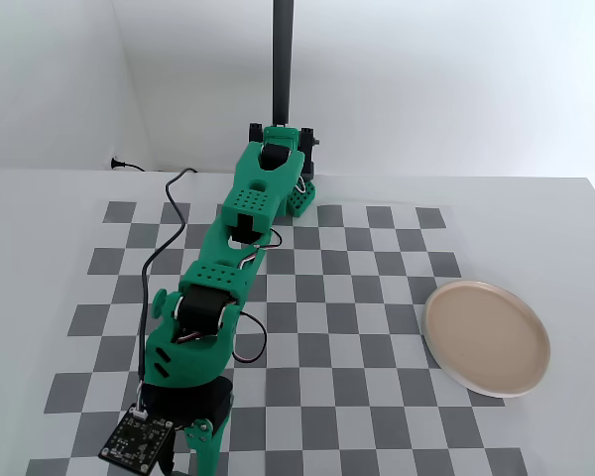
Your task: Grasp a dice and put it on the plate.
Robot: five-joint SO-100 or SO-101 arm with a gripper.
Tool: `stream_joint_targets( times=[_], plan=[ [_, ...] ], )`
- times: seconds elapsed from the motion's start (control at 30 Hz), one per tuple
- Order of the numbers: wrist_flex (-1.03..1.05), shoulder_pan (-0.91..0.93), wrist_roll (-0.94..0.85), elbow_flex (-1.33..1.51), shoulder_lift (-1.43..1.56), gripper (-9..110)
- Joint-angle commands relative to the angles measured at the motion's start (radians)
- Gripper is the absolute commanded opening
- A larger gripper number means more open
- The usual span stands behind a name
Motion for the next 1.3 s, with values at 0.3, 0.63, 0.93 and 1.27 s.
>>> stream_joint_targets(
  times=[0.3,0.63,0.93,1.27],
  plan=[
    [0.152,-0.140,0.051,-0.103,0.189,-4],
    [0.179,-0.183,0.095,-0.103,0.225,-4],
    [0.216,-0.190,0.103,-0.103,0.273,-4],
    [0.210,-0.196,0.115,-0.103,0.275,-4]
  ],
)
